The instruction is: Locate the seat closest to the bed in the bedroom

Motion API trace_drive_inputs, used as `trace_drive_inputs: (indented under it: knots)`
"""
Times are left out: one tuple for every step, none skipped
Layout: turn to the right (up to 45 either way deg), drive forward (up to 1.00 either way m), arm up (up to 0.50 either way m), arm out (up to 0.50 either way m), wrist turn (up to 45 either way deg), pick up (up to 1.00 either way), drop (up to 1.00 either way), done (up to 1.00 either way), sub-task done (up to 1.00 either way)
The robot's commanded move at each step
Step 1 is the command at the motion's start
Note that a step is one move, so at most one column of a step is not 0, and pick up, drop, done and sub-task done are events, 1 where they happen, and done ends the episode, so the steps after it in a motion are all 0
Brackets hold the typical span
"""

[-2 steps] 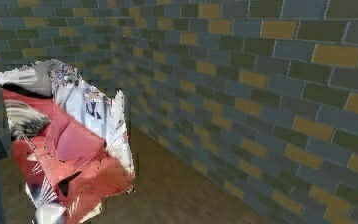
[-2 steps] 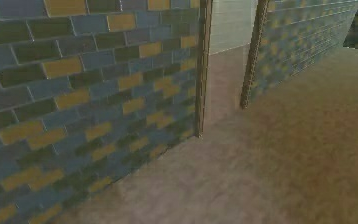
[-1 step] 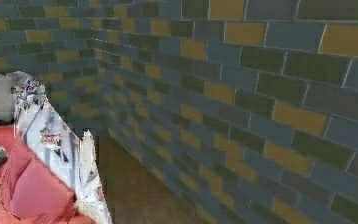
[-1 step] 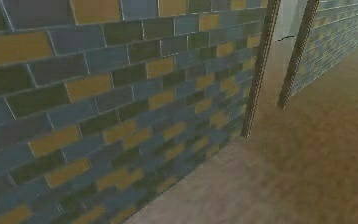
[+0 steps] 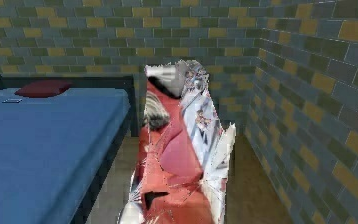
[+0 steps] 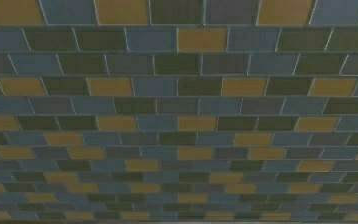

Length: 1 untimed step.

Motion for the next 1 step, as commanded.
trace_drive_inputs:
  knots:
    - [0.0,0.00,0.00,0.00,0.0,0.00,0.00,1.00,0.00]
